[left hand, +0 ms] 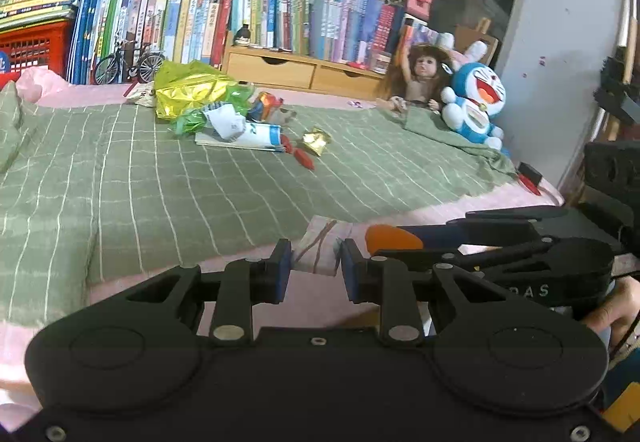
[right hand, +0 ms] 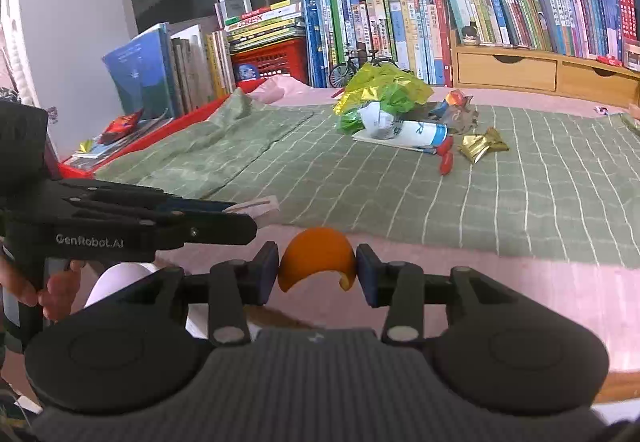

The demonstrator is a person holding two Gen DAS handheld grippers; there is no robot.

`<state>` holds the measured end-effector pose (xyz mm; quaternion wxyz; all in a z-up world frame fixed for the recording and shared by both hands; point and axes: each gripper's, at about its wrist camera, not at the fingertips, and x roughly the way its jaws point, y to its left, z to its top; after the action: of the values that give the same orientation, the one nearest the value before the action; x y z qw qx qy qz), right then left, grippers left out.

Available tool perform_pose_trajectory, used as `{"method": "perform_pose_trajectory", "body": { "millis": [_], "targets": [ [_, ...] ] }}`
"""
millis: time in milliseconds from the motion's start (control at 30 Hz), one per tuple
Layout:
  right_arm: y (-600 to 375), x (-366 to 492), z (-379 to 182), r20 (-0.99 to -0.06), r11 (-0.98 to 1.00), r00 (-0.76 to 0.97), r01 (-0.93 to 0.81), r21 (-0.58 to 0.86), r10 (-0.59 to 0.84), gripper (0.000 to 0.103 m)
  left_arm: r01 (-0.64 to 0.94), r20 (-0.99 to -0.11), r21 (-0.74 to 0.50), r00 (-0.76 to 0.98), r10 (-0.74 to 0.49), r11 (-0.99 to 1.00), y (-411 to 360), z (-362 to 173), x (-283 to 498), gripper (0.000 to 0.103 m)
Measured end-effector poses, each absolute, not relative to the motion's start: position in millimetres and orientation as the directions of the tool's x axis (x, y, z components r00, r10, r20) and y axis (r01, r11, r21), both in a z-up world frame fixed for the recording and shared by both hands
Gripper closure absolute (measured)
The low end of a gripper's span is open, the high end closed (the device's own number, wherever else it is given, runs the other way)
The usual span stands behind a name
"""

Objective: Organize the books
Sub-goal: 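Carry the paper packet and orange peel down to the black bin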

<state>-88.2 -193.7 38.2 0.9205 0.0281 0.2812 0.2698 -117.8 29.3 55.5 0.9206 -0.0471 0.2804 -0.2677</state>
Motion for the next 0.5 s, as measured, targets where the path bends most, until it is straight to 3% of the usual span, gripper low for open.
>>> {"method": "perform_pose_trajectory", "body": {
  "millis": [500],
  "targets": [
    [-193.6, -133.5, 2.3, -0.589, 0.842, 0.614, -0.476, 0.255, 0.526, 0.056, 0.501, -0.553, -0.261, 0.623, -0.554, 0.825, 27.7, 37.4, -172.7, 0.078]
  ]
}}
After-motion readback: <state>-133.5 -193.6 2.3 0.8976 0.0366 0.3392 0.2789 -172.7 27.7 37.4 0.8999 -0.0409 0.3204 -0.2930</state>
